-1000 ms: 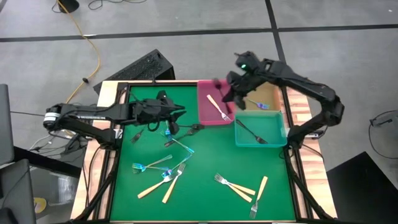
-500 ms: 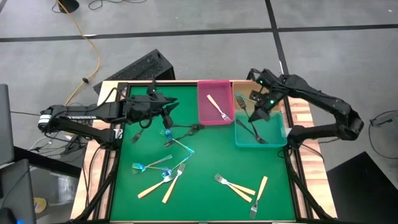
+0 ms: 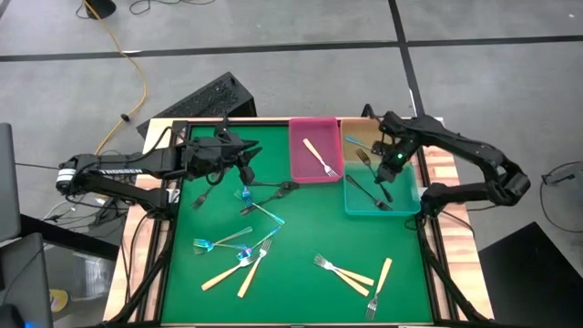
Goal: Sort silverware by color (type)
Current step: Put the black fork into the blue bin
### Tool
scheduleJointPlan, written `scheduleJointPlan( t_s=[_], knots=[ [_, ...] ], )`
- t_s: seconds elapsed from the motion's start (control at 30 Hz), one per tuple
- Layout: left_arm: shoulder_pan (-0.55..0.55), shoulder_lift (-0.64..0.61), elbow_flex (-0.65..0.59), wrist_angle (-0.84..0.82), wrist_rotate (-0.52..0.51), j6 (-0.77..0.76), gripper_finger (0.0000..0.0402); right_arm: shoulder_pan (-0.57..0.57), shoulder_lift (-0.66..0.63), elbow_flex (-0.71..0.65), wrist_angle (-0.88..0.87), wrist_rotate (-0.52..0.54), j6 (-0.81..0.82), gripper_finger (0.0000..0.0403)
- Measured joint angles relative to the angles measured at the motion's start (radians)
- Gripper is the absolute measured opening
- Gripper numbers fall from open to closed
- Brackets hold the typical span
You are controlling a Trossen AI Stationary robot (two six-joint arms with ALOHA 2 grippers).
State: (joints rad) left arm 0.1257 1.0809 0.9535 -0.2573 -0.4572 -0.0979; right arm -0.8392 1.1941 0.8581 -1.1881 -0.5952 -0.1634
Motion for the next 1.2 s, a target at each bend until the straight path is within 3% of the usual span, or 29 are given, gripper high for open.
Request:
scheduleJointPlan(
  t_s=[0.23,0.47,0.9,1.2],
  knots=[
    [0.001,0.0,0.0,0.001,-0.002,0.001,0.0076,0.007,0.084,0.0,-0.073,0.171,-0.029,0.0022],
    [0.012,0.0,0.0,0.001,-0.011,-0.002,0.0076,0.066,0.152,0.0,-0.072,0.235,-0.049,0.0022],
    [0.022,0.0,0.0,0.001,-0.011,-0.021,0.0076,0.127,0.295,-0.001,-0.03,0.289,-0.078,0.0022],
    [0.022,0.0,0.0,0.0,-0.013,-0.022,0.0076,0.124,0.298,-0.058,0.043,0.284,-0.081,0.0022]
  ],
)
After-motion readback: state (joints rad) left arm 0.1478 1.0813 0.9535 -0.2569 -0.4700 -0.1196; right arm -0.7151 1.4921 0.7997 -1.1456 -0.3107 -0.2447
